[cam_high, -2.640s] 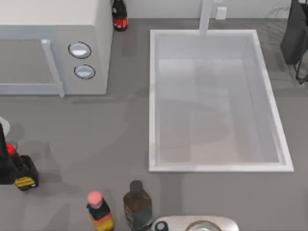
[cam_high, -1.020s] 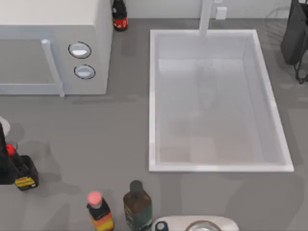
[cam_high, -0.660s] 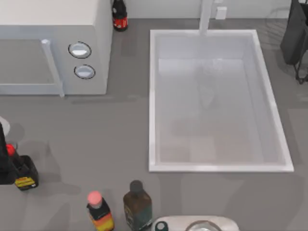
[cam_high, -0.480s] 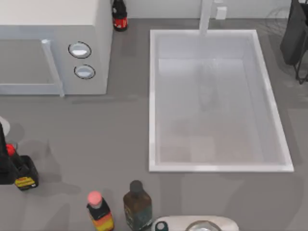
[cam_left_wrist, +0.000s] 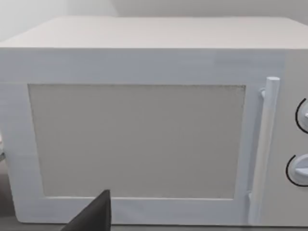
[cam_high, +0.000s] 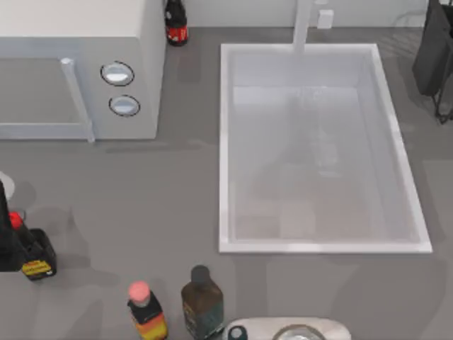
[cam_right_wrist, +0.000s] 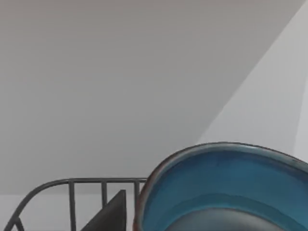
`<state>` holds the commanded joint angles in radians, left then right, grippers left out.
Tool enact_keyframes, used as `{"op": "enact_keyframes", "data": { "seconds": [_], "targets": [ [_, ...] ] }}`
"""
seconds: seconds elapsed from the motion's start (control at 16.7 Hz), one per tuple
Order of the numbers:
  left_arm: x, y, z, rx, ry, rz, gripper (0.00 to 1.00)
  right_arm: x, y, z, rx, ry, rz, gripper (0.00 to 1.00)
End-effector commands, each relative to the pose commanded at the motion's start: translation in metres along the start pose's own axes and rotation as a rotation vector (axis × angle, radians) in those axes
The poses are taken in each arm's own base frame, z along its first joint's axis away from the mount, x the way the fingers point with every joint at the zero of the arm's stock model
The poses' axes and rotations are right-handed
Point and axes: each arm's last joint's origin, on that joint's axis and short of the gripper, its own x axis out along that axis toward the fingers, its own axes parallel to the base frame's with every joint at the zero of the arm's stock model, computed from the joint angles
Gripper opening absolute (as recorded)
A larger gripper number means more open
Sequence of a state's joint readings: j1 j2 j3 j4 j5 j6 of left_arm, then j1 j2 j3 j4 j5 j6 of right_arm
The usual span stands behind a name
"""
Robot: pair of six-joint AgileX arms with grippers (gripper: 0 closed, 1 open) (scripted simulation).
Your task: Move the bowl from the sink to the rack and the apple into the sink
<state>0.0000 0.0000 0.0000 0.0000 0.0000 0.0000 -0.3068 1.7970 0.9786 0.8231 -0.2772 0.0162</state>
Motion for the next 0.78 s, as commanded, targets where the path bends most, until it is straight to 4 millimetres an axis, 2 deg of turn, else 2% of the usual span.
{"op": "enact_keyframes", "data": {
  "seconds": [0.42, 0.6, 0.78],
  "targets": [
    [0.0, 0.0, 0.0, 0.0, 0.0, 0.0, 1.0, -0.002, 0.001, -0.001, 0.001, 0.011, 0.0, 1.0],
    [0.0, 0.0, 0.0, 0.0, 0.0, 0.0, 1.0, -0.02, 0.016, -0.003, 0.009, 0.077, 0.013, 1.0],
    [0.0, 0.0, 0.0, 0.0, 0.0, 0.0, 1.0, -0.052, 0.038, 0.001, 0.017, 0.138, 0.032, 1.0]
  ]
}}
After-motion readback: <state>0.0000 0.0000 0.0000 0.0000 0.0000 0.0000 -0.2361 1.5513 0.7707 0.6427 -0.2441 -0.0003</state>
